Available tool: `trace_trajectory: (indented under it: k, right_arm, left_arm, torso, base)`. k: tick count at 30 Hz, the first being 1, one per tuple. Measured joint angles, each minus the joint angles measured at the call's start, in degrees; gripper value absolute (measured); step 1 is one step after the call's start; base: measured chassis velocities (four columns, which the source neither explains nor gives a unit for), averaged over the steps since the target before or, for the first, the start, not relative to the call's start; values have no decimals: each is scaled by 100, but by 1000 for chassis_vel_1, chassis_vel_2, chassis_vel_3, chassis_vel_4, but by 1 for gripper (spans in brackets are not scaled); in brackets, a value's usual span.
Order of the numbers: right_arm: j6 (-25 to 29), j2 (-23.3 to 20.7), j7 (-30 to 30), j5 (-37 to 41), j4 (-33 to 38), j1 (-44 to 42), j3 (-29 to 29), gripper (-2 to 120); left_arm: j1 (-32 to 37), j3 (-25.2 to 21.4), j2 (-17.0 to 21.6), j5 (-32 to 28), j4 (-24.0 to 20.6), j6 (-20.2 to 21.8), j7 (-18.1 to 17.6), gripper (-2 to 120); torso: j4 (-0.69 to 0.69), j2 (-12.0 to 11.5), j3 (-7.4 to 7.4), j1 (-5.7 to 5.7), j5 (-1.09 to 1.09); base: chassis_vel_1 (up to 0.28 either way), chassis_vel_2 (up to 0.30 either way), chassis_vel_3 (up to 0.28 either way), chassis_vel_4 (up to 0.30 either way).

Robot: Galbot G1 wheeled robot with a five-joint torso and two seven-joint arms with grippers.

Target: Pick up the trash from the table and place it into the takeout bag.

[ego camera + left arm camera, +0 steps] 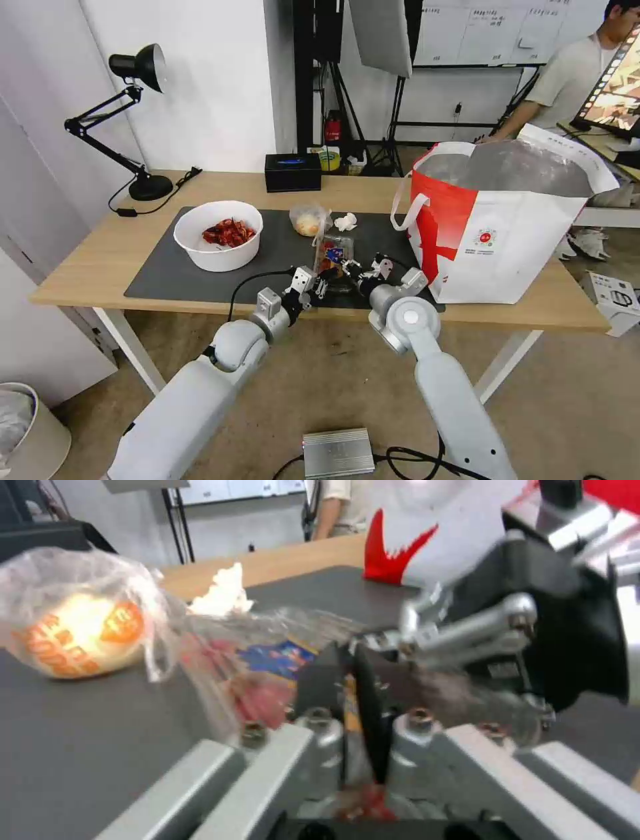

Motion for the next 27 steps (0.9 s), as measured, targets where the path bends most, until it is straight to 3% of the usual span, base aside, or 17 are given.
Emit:
trace_trajectory:
  k: [2, 9, 16, 23, 27]
  right_arm:
    - [7, 15, -7, -24, 5, -13, 4, 1]
    - [26, 43, -16, -114, 23, -34, -8, 1]
    - [93, -13, -55, -175, 124, -81, -55, 1]
    - [153, -91, -90, -215, 305, -115, -71, 1]
    - [154, -203, -116, -208, 455, -120, -54, 1]
  left_arm:
    - [7, -38, 31, -51, -48, -9, 0, 23]
    - [129, -292, 174, -198, -304, -15, -9, 48]
    - [568, -884, 368, -380, -732, -8, -36, 78]
    - [1234, -1564, 545, -390, -1074, -7, -39, 99]
    - [1580, -1852, 578, -373, -1221, -14, -44, 100]
  torso:
    - [0, 0, 0, 0, 0]
    - [-1, 0, 0, 0, -1]
    - [-1, 0, 0, 0, -1]
    - [0, -1, 1, 0, -1]
    - [0, 0, 1, 0, -1]
  base:
    - [0, 0, 0, 0]
    - [0, 0, 0, 0]
    - [0, 0, 0, 0]
    - [0, 0, 0, 0]
    - [0, 0, 0, 0]
